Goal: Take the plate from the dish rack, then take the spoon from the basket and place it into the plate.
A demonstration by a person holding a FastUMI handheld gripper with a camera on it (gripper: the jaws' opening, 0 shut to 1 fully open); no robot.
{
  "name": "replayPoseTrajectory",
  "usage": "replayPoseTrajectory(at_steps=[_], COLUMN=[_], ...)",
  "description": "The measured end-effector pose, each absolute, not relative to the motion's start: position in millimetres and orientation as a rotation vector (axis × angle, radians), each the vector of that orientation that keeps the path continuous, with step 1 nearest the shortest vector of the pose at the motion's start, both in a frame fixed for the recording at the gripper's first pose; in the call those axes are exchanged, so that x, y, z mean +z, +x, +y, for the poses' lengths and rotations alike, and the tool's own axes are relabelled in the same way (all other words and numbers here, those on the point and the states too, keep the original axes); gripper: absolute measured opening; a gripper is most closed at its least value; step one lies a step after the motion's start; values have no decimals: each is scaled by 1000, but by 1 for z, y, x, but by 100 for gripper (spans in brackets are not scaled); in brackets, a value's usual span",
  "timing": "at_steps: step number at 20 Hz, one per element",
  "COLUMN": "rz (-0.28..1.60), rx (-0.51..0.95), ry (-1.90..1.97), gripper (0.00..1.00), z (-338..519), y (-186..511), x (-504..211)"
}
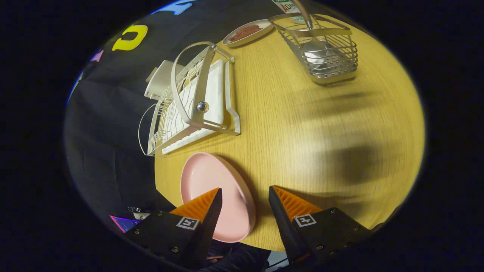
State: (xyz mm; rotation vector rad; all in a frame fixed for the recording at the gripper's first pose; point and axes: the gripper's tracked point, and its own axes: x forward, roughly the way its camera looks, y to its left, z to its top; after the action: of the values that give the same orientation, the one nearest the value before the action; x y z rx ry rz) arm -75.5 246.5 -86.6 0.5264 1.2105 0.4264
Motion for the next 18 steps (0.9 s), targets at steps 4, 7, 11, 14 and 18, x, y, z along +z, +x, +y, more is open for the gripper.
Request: replayPoseTrajectory(at_steps=[4, 7, 11, 14, 18], rz=[1154, 1082, 946, 844, 744], rx=[401, 388, 357, 316, 252], ry=[524, 538, 602, 652, 684], gripper=[76, 76, 76, 76, 76], z=[216, 198, 178, 156, 133], y=[-71, -59, -31, -3, 48], x=[-69, -43, 7, 45, 68])
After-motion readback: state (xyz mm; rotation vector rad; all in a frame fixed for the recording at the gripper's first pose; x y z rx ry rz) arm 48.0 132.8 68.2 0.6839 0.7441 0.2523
